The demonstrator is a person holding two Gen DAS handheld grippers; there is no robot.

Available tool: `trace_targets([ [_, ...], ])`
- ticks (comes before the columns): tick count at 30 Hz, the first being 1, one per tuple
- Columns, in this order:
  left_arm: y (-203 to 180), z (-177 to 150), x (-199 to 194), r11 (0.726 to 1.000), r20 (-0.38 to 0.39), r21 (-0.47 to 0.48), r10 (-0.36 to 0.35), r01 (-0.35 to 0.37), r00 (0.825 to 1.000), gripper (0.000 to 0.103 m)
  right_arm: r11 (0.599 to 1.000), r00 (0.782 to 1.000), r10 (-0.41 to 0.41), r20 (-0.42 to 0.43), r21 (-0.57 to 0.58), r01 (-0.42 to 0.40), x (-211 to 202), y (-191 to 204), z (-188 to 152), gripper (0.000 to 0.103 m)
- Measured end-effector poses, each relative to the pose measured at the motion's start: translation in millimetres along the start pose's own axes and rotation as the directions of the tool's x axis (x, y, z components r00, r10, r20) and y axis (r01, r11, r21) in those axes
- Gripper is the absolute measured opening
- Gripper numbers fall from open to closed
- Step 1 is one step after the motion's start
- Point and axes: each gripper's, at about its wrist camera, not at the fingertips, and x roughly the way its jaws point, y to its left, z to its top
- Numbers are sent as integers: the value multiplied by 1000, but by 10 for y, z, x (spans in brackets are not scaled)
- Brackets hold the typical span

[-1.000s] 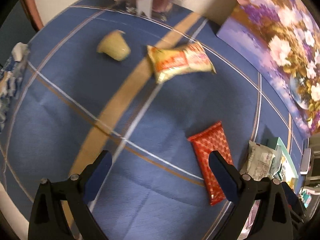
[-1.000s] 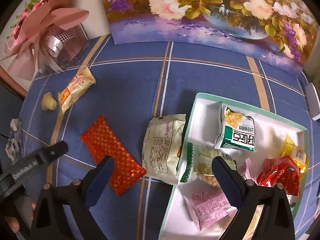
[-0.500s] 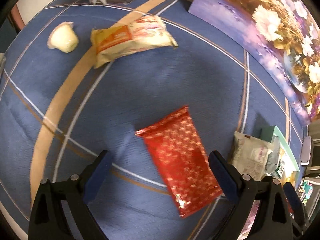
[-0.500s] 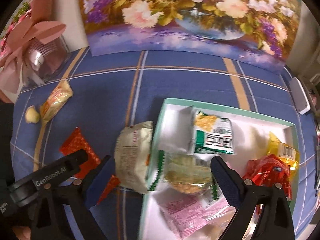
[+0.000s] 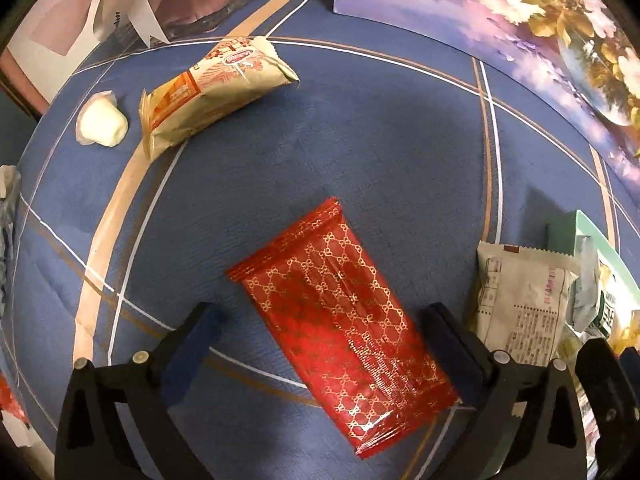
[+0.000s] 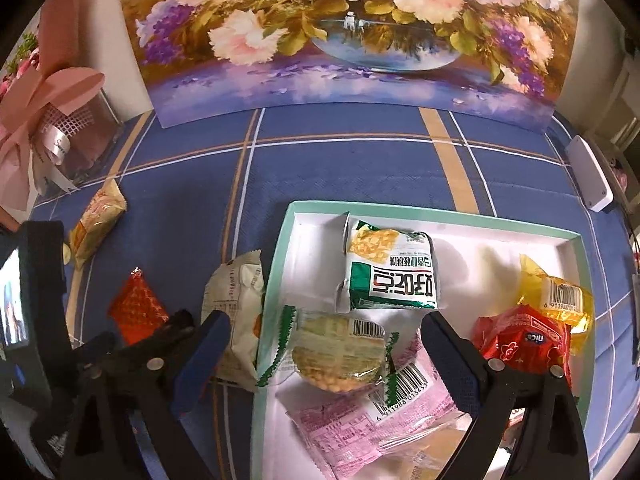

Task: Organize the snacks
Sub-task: 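Lower left tool around the red patterned packet while right tool lowers around the white bag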

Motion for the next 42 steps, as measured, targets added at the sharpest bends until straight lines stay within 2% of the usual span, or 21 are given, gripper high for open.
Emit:
trace_targets([
  [8, 5, -68, 6, 997, 15, 71, -24, 23, 1000, 103, 1000, 1000, 1, -4, 2, -1, -8, -15, -15, 97],
  [12, 32, -87, 8, 993, -14, 118, -28, 30, 1000, 103, 1000, 1000, 4, -1, -3, -4, -32, 2, -23, 97],
  [22, 358, -180, -32, 999, -49, 32, -22, 23, 999, 103, 999, 999, 40, -5, -21, -40, -52, 143, -36, 97],
  [26, 507, -205, -62, 997, -46, -18, -75, 74, 996, 103, 996, 997, 82, -15, -38, -83, -31, 254, -25, 96],
  [29, 647, -196, -52, 994, -44, -50, -98, 96, 994, 103, 992, 993, 113, -28, -55, -114, -6, 333, -28, 86],
  [32, 754, -172, -29, 993, -44, -68, -99, 96, 994, 103, 988, 992, 125, -28, -88, -127, 1, 430, -7, 82],
  [33, 916, -166, -28, 992, -44, -82, -100, 96, 994, 103, 986, 991, 130, -31, -96, -132, 6, 454, 4, 78],
  [37, 1085, -147, -11, 988, -46, -121, -101, 95, 994, 103, 984, 989, 130, -67, -110, -137, 100, 522, 49, 77],
  [42, 1171, -190, -4, 987, -42, -135, -99, 92, 994, 103, 983, 989, 109, -99, -135, -122, 232, 604, 57, 69],
])
